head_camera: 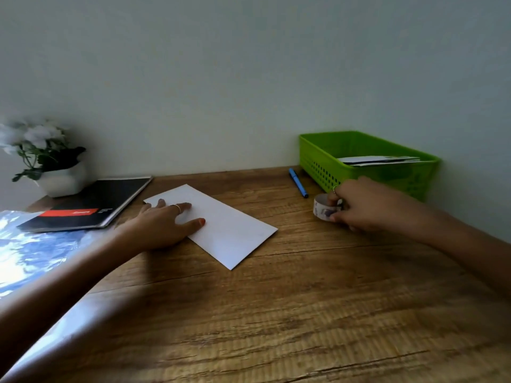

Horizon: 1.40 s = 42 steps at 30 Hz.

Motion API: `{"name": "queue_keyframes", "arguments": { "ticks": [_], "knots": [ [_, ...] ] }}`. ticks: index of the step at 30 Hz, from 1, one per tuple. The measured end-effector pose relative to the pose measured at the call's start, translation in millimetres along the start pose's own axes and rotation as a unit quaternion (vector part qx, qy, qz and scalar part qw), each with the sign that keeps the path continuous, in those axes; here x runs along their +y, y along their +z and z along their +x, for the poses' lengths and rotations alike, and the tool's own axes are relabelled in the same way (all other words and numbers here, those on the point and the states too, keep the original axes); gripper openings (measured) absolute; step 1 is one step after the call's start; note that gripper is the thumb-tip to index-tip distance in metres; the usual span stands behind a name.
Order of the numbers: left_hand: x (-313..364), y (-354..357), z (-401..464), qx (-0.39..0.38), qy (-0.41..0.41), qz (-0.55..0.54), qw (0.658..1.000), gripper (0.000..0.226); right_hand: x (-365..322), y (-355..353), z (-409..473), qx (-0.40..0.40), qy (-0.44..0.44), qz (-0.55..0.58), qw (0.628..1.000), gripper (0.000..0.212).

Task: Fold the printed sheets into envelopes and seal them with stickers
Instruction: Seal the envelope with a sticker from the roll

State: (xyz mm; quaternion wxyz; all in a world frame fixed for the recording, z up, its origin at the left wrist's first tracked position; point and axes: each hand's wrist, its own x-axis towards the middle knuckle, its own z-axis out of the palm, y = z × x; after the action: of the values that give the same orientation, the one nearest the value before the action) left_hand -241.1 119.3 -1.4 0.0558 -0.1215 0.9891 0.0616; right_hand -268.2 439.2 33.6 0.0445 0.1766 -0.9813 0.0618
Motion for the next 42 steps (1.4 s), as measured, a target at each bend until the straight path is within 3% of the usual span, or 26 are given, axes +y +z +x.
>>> {"name": "queue_keyframes", "arguments": {
  "ticks": [5,8,11,17,19,26,37,42],
  "knots": [
    [14,-2,-23,0.130,0.123,-0.038,0.983,0.077,-29,0,6,0.012,-0.100,0.086,0.991,0.008],
    [32,-6,-47,0.159,0.241,-0.071,0.955,0.080,-49,4,9,-0.009,-0.144,0.194,0.970,0.017],
    [40,-6,-61,0.168,0.314,-0.128,0.926,0.076,-64,13,9,-0.042,-0.155,0.306,0.938,0.006],
    [38,-2,-59,0.173,0.319,-0.307,0.880,0.036,-84,18,3,-0.093,-0.156,0.500,0.847,0.018],
    [36,0,-57,0.189,0.304,-0.333,0.873,0.032,-86,20,3,-0.107,-0.161,0.542,0.818,0.017],
    [30,3,-53,0.222,0.294,-0.298,0.881,0.048,-84,24,9,0.003,-0.247,0.451,0.858,0.032],
    [28,12,-52,0.249,0.326,-0.252,0.876,0.043,-92,31,3,0.037,-0.247,0.450,0.857,0.011],
    [28,15,-50,0.273,0.333,-0.239,0.870,0.043,-95,32,-1,0.061,-0.248,0.428,0.867,0.012]
  ]
}}
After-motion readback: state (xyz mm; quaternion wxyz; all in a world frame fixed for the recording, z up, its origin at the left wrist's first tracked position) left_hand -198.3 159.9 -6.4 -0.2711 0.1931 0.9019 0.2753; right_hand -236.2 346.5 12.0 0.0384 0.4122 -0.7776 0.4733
